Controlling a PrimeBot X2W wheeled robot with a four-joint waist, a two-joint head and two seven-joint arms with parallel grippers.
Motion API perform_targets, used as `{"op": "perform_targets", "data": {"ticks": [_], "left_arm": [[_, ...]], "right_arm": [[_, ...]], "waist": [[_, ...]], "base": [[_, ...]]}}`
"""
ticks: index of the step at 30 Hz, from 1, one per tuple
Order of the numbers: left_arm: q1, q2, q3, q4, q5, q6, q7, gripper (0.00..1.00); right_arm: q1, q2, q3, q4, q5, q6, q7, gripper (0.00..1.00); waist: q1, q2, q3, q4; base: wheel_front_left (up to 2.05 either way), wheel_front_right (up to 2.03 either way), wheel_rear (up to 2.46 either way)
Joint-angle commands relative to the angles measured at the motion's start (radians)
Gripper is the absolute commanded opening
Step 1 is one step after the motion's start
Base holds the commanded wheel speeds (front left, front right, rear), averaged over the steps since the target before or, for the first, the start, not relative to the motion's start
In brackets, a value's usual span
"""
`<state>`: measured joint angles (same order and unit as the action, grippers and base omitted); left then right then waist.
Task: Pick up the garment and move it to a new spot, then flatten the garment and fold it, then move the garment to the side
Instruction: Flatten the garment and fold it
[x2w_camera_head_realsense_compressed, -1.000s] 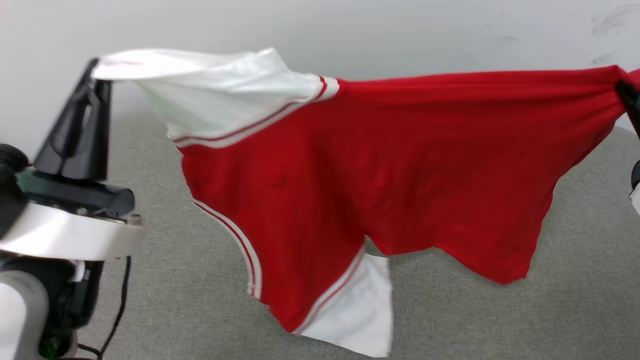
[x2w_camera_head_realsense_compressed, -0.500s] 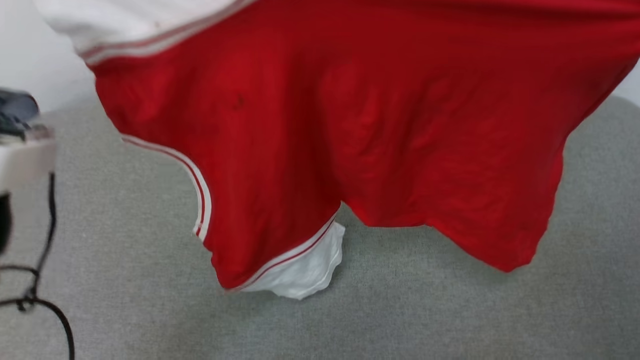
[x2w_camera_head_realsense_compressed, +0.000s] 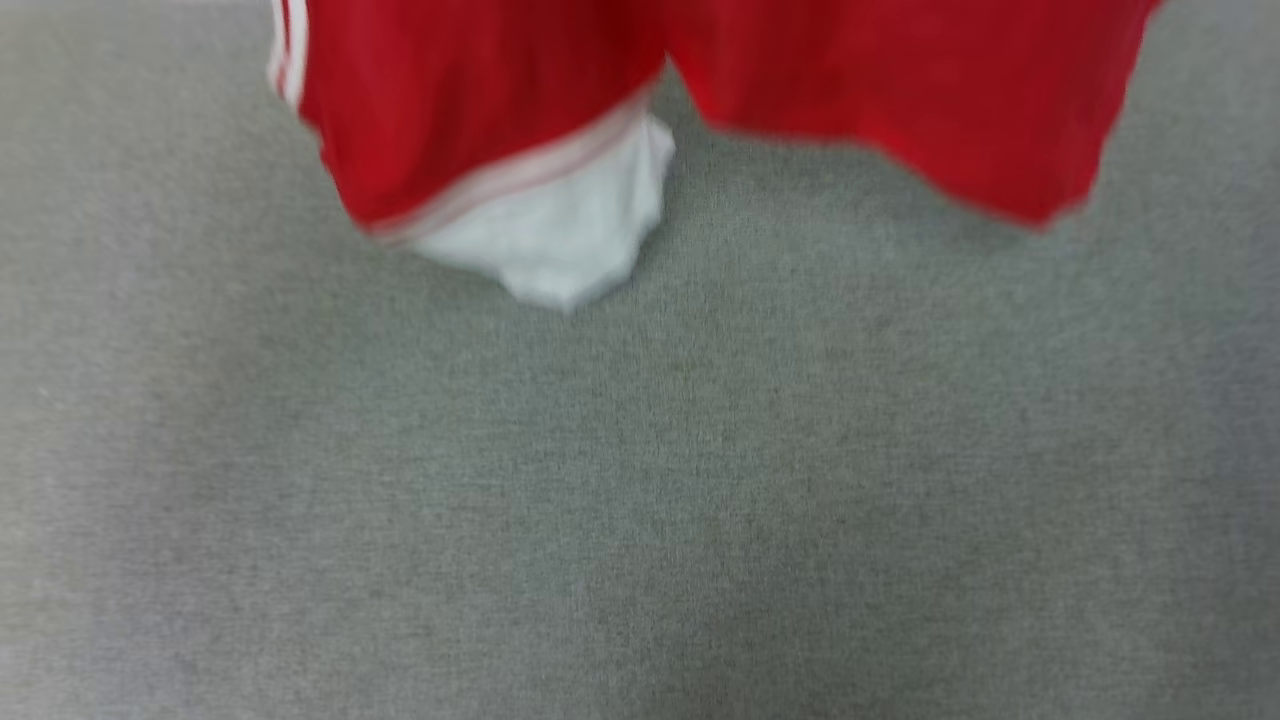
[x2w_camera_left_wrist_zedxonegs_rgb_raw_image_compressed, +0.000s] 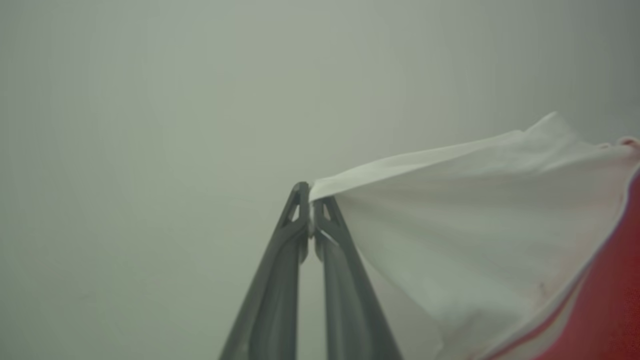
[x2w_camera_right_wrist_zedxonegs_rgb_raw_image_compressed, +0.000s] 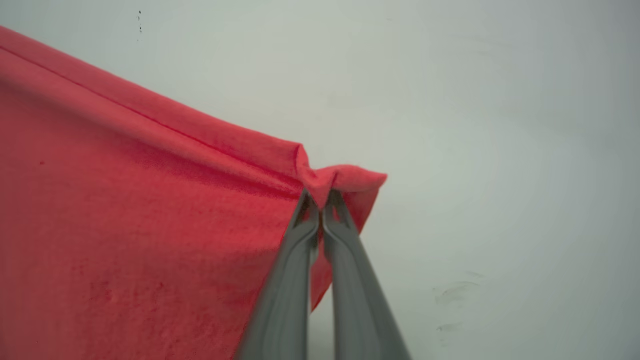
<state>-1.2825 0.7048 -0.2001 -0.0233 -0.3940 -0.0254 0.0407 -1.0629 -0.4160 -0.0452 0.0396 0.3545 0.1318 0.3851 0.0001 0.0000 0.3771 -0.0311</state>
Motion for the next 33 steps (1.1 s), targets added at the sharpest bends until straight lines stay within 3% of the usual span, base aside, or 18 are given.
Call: {"op": "perform_targets", "data": {"ticks": [1, 11, 17, 25, 33], "left_arm": [[-0.059, -0.008, -0.007, 0.043, 0.016, -0.006, -0.012, 0.0], [-0.507, -0.088, -0.098, 0.463, 0.133, -0.049, -0.146, 0.0], [-0.639, -0.151, -0.13, 0.646, 0.17, -0.03, -0.242, 0.0], [-0.522, -0.241, -0.15, 0.738, 0.149, -0.046, -0.305, 0.0], [-0.152, -0.299, -0.114, 0.6, 0.125, -0.051, -0.306, 0.0]], "right_arm": [[-0.053, -0.004, 0.006, 0.04, -0.021, -0.002, -0.022, 0.0], [-0.463, 0.038, 0.079, 0.437, -0.136, -0.002, -0.216, 0.0], [-0.603, 0.091, 0.06, 0.64, -0.197, -0.002, -0.33, 0.0], [-0.554, 0.148, 0.082, 0.832, -0.229, -0.002, -0.46, 0.0], [-0.35, 0.171, 0.139, 0.973, -0.222, -0.002, -0.555, 0.0]], "waist": [[-0.0001, 0.0, 0.091, -0.004], [-0.0001, 0.0, 0.245, -0.012], [-0.0001, 0.0, 0.303, -0.006], [-0.0001, 0.0, 0.296, 0.019], [-0.0001, 0.0, 0.179, 0.03]], "base": [[0.0, 0.0, 0.0], [0.0, 0.0, 0.0], [0.0, 0.0, 0.0], [0.0, 0.0, 0.0], [0.0, 0.0, 0.0]]}}
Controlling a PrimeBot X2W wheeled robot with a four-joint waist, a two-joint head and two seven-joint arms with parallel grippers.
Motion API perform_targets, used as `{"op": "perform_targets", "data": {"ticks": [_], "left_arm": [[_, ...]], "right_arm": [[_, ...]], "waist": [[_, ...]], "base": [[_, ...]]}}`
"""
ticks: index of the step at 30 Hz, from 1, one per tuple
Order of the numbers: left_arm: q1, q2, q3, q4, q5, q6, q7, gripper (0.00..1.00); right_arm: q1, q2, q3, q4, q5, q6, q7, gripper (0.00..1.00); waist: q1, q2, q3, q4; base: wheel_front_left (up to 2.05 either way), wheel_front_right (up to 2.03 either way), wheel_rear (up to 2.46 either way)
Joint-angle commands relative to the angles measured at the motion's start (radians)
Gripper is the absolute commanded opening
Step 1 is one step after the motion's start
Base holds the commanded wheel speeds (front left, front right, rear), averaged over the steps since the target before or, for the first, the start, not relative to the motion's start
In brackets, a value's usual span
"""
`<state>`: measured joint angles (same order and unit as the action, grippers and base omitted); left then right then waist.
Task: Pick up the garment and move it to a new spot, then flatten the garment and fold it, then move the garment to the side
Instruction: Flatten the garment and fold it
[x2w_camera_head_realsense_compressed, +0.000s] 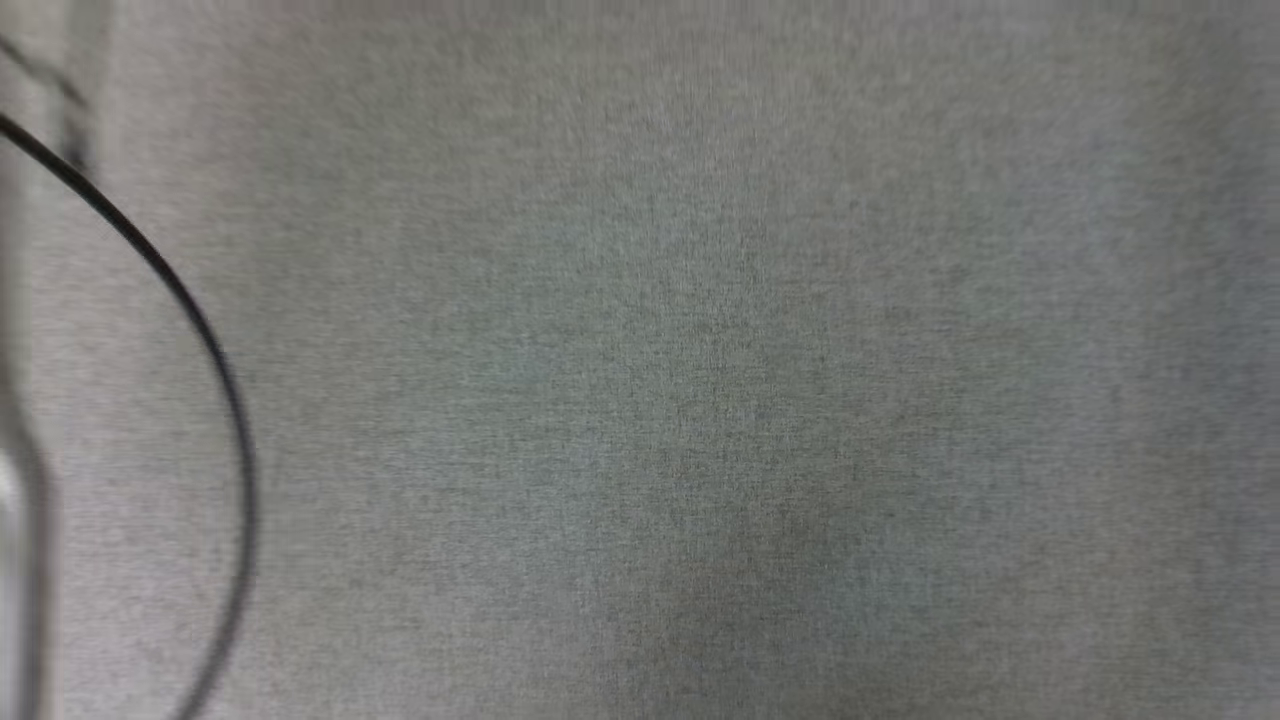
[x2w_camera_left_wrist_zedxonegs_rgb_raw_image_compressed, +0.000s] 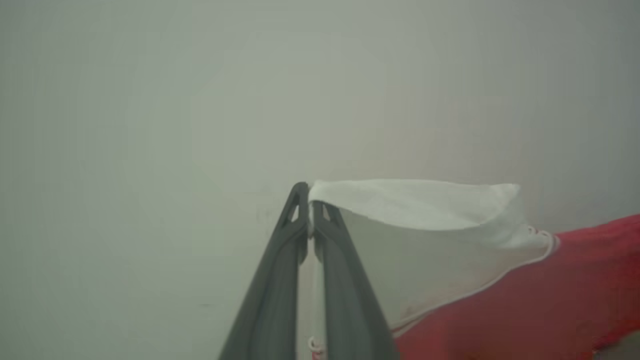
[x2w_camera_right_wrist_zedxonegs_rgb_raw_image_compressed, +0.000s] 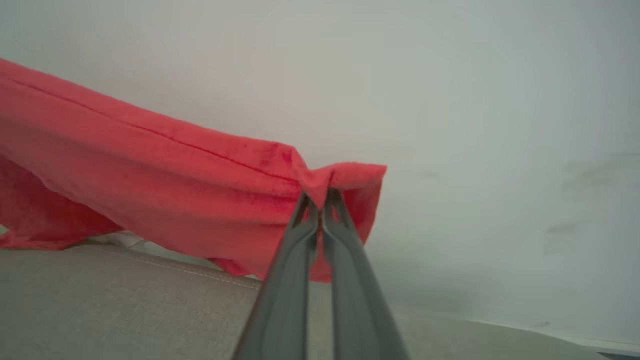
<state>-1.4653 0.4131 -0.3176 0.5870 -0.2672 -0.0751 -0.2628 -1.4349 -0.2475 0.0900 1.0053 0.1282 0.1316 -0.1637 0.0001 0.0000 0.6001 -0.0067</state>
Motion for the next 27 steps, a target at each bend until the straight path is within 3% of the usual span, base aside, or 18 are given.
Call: {"op": "perform_targets", "data": {"ticks": [1, 11, 19, 27], "left_arm": [[0.084, -0.014, 0.007, -0.028, -0.004, -0.002, -0.002, 0.0], [0.626, -0.059, 0.007, -0.14, -0.035, -0.018, -0.002, 0.0], [0.909, -0.043, -0.017, -0.163, -0.057, -0.009, 0.007, 0.0], [1.175, -0.006, -0.024, -0.284, -0.096, 0.025, 0.067, 0.0]], "right_arm": [[0.053, 0.004, 0.014, 0.021, 0.007, -0.002, -0.016, 0.0], [0.388, 0.007, 0.145, 0.069, 0.139, -0.002, -0.061, 0.0], [0.605, -0.024, 0.253, 0.007, 0.261, -0.002, -0.055, 0.0], [0.786, -0.076, 0.323, -0.093, 0.369, -0.002, -0.021, 0.0]], "waist": [[-0.0001, 0.0, -0.066, 0.007], [-0.0001, 0.0, -0.296, 0.027], [-0.0001, 0.0, -0.404, 0.041], [-0.0001, 0.0, -0.482, 0.061]], "base": [[0.0, 0.0, 0.0], [0.0, 0.0, 0.0], [0.0, 0.0, 0.0], [0.0, 0.0, 0.0]]}}
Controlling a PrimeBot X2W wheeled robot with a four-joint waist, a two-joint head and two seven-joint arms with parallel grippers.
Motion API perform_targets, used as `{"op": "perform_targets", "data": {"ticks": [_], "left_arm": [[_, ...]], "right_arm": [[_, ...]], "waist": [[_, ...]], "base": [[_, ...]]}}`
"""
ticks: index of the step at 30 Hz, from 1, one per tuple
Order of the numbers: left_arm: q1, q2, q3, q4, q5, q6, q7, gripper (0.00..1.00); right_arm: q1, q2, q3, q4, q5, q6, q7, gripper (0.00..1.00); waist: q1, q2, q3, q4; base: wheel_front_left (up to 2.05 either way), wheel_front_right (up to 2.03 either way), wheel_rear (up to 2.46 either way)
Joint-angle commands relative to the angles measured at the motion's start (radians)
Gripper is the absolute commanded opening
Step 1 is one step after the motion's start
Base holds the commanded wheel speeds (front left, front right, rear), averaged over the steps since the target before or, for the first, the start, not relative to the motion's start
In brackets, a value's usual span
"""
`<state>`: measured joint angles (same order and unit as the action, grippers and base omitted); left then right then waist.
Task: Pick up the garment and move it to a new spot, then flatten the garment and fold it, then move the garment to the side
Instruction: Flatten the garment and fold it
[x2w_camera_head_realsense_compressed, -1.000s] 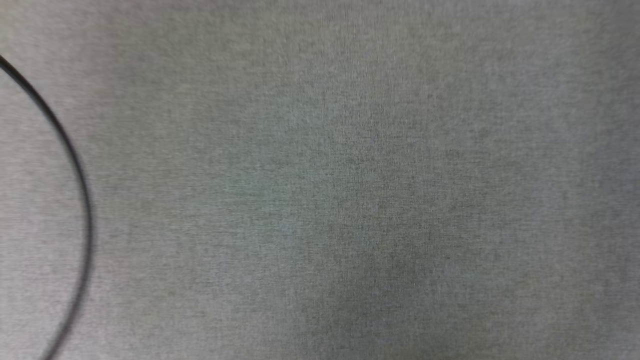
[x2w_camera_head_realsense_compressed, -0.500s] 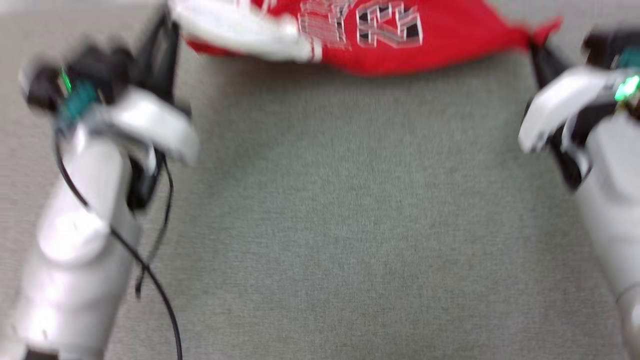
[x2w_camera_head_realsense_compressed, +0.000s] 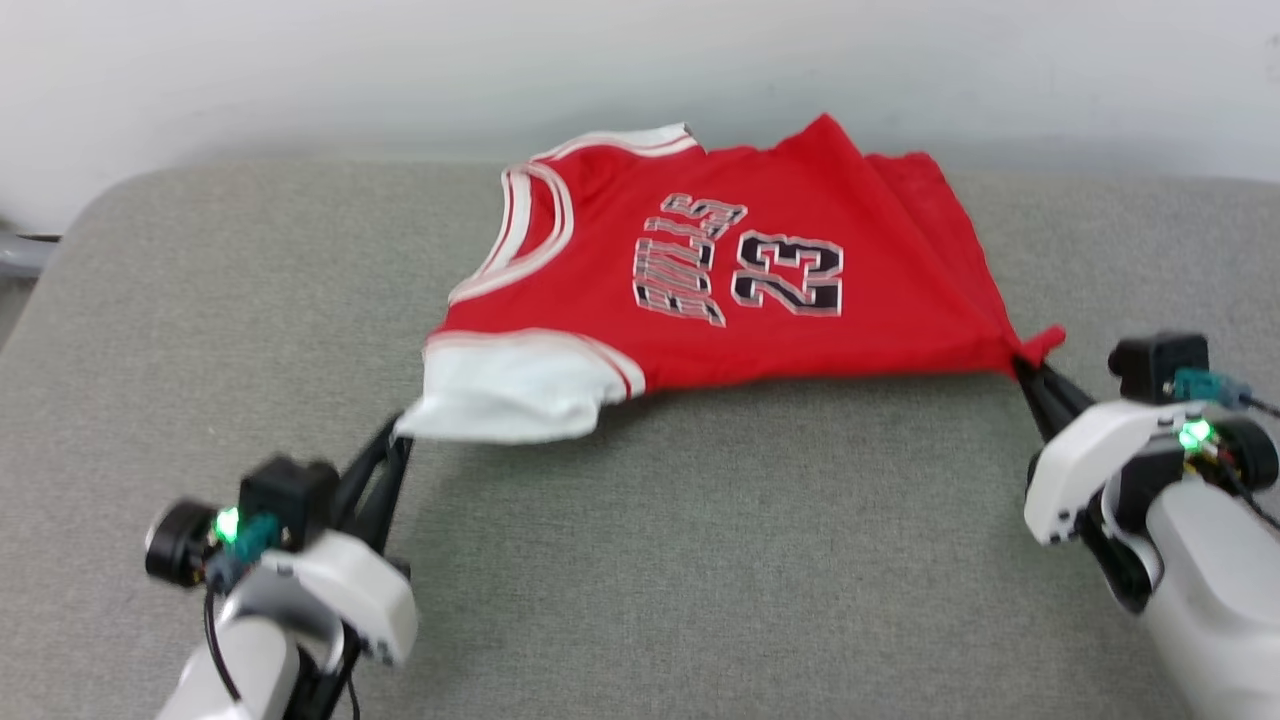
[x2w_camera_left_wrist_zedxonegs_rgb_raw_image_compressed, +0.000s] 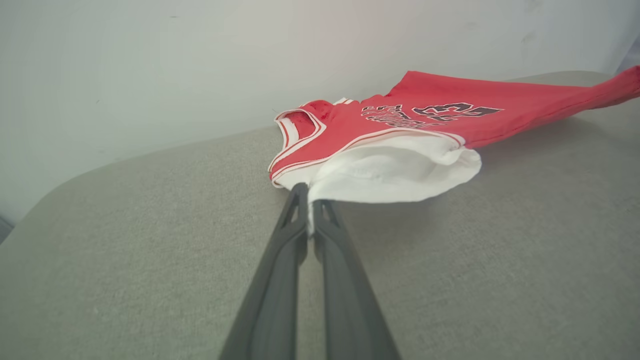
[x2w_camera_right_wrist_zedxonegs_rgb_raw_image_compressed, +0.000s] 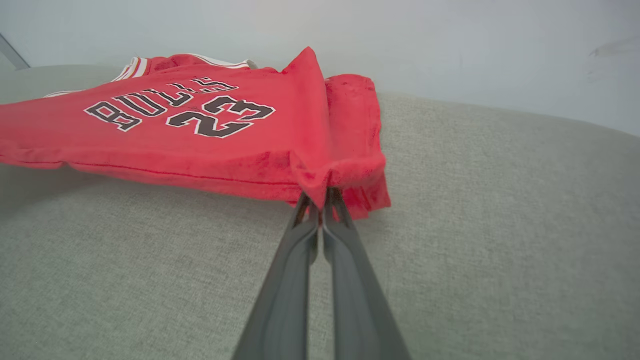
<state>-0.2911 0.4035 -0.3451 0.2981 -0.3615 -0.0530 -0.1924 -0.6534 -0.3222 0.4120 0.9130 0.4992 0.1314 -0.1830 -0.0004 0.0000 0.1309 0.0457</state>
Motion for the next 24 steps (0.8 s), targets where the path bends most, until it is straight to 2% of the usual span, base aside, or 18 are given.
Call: {"op": "perform_targets", "data": {"ticks": [1, 7, 16, 19, 24], "left_arm": [[0.031, 0.009, -0.001, -0.014, -0.006, 0.004, 0.007, 0.0], [0.194, 0.04, -0.025, -0.113, -0.026, 0.016, 0.068, 0.0], [0.39, 0.11, -0.082, -0.266, -0.069, -0.019, 0.168, 0.0], [0.451, 0.137, -0.097, -0.319, -0.083, -0.026, 0.195, 0.0], [0.547, 0.161, -0.115, -0.388, -0.098, -0.013, 0.218, 0.0]], "right_arm": [[0.026, -0.009, 0.006, -0.011, 0.006, -0.002, 0.007, 0.0], [0.157, -0.046, 0.009, -0.065, 0.061, -0.002, 0.02, 0.0], [0.332, -0.086, -0.006, -0.138, 0.08, -0.002, 0.062, 0.0], [0.392, -0.111, -0.01, -0.186, 0.072, -0.002, 0.089, 0.0], [0.504, -0.143, -0.044, -0.304, 0.08, -0.002, 0.154, 0.0]], "waist": [[0.0004, 0.0, -0.022, 0.012], [0.0004, 0.0, -0.072, 0.028], [0.0004, 0.0, -0.136, 0.031], [0.0004, 0.0, -0.147, 0.032], [0.0004, 0.0, -0.155, 0.029]], "base": [[0.0, 0.0, 0.0], [0.0, 0.0, 0.0], [0.0, 0.0, 0.0], [0.0, 0.0, 0.0], [0.0, 0.0, 0.0]]}}
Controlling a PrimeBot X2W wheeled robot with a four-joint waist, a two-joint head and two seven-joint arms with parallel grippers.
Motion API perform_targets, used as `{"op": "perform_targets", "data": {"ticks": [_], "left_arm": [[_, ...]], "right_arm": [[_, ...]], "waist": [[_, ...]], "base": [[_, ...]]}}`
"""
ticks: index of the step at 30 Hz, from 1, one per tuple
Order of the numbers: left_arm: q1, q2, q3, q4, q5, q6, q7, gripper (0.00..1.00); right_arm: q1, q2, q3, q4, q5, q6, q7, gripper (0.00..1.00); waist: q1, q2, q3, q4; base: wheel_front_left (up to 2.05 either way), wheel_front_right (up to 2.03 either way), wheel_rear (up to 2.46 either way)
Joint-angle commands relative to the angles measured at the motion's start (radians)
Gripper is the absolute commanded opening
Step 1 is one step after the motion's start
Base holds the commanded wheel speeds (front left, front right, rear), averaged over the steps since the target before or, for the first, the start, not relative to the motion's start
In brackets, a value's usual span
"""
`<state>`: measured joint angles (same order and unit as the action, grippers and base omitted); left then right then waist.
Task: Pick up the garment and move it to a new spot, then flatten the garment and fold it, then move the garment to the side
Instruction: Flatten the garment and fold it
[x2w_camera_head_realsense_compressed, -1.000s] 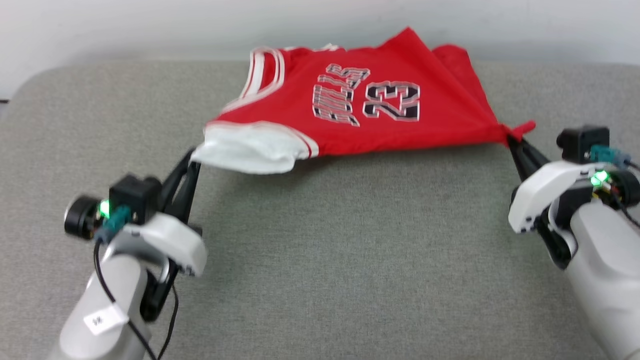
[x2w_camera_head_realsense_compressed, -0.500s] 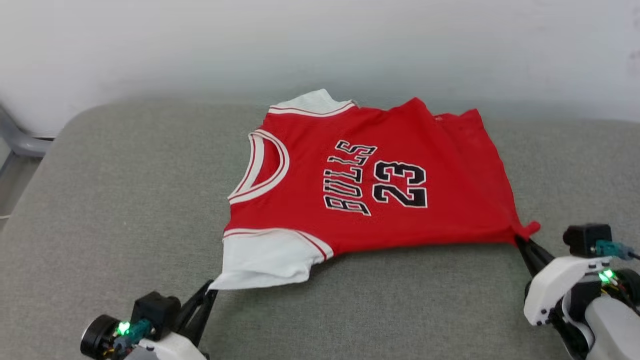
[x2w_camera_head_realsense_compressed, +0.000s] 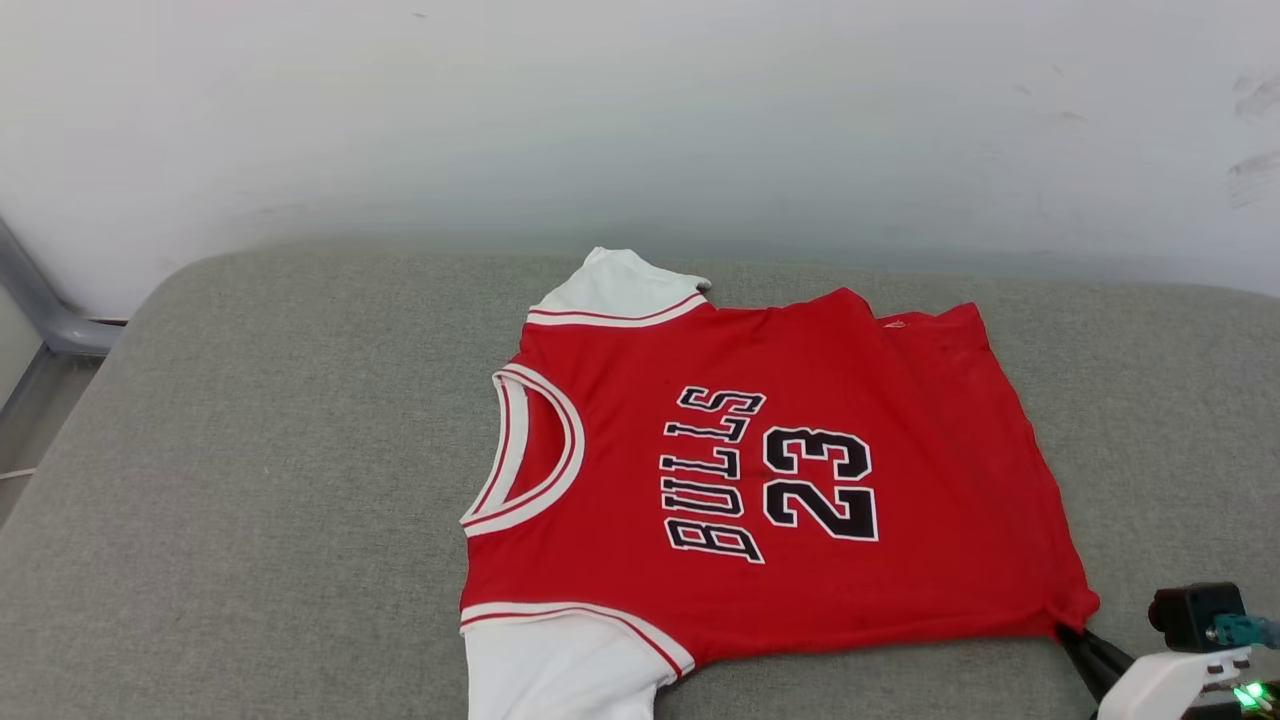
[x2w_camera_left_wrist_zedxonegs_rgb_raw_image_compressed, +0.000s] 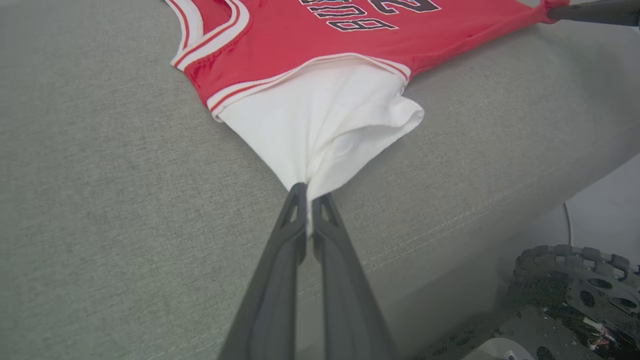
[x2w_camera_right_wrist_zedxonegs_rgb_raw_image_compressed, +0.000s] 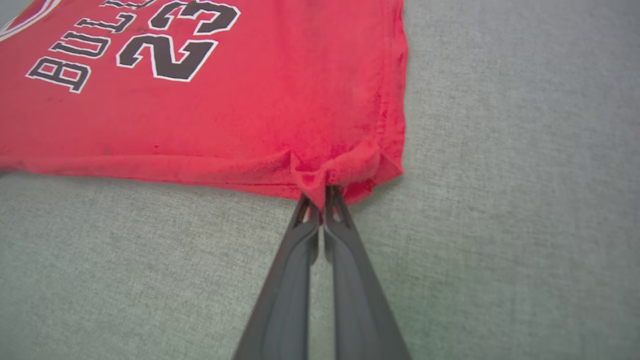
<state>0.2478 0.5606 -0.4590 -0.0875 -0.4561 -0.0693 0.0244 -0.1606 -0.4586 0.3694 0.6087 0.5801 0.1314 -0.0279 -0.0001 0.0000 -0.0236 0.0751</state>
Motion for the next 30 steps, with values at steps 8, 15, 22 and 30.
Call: {"op": "perform_targets", "data": {"ticks": [8, 15, 22, 30], "left_arm": [[0.022, 0.019, 0.023, -0.064, 0.021, 0.038, -0.044, 0.0], [-0.07, 0.0, 0.061, -0.07, 0.037, 0.067, -0.076, 0.0], [-0.22, -0.005, 0.067, -0.015, 0.051, 0.047, -0.051, 0.0], [-0.408, -0.023, 0.05, 0.095, 0.071, 0.009, -0.027, 0.0]], "right_arm": [[0.174, -0.003, -0.136, -0.236, -0.042, -0.002, 0.076, 0.0], [0.225, 0.068, -0.256, -0.404, -0.114, -0.002, 0.128, 0.0], [0.189, 0.122, -0.313, -0.49, -0.191, -0.002, 0.216, 0.0], [0.094, 0.17, -0.315, -0.493, -0.249, -0.001, 0.298, 0.0]], "waist": [[0.0001, 0.0, -0.002, -0.012], [0.0001, 0.0, 0.009, -0.026], [0.0001, 0.0, 0.054, -0.044], [0.0001, 0.0, 0.147, -0.065]], "base": [[0.0, 0.0, 0.0], [0.0, 0.0, 0.0], [0.0, 0.0, 0.0], [0.0, 0.0, 0.0]]}}
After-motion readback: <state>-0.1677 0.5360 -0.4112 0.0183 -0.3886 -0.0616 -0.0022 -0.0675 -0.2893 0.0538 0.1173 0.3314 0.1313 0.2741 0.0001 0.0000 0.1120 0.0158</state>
